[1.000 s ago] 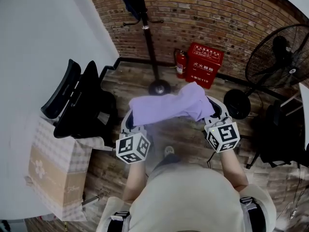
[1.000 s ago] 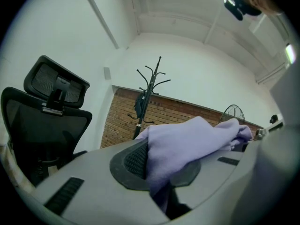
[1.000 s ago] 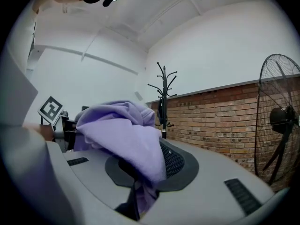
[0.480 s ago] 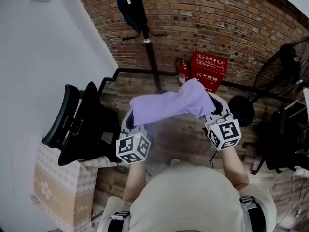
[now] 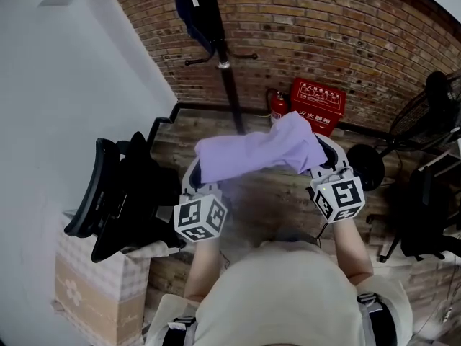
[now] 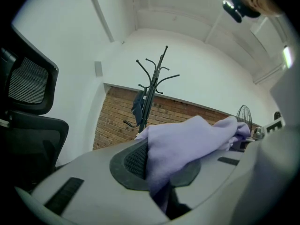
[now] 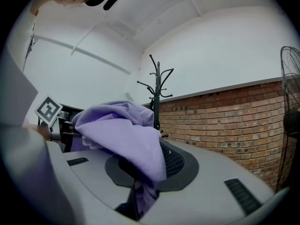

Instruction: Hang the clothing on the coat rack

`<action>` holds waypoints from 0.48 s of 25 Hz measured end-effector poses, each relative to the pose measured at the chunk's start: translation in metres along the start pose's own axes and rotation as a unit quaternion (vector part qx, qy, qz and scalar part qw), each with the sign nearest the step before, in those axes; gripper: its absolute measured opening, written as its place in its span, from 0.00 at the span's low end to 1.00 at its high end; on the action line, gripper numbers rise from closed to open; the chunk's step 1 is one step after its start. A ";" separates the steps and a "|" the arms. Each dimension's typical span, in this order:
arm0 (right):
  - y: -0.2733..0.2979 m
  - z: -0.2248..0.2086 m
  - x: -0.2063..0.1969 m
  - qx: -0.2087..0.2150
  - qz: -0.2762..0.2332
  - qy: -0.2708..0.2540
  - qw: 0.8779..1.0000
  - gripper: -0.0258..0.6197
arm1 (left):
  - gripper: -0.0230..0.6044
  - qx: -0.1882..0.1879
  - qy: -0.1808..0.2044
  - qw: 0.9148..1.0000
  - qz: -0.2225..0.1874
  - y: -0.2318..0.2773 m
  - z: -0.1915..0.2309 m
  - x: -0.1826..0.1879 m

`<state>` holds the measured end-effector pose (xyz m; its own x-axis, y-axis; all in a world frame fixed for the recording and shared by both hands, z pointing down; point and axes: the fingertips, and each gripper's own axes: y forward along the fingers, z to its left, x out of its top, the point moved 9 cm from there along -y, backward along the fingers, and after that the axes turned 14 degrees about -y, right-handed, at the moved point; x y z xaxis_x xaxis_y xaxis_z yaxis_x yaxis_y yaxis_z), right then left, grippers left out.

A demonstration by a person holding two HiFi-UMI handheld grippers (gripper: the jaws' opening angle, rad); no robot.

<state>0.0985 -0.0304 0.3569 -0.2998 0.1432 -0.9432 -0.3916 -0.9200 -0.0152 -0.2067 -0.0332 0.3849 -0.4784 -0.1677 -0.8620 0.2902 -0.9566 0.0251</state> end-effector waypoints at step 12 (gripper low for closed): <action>0.063 -0.050 0.008 0.002 -0.045 -0.022 0.999 0.12 | 0.09 -0.009 0.008 1.000 -0.021 0.070 -0.006 0.018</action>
<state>0.1150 -0.1058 0.3320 -0.3017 0.2413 -0.9224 -0.4221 -0.9013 -0.0977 -0.1907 -0.1015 0.3680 -0.4765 -0.1226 -0.8706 0.2847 -0.9584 -0.0208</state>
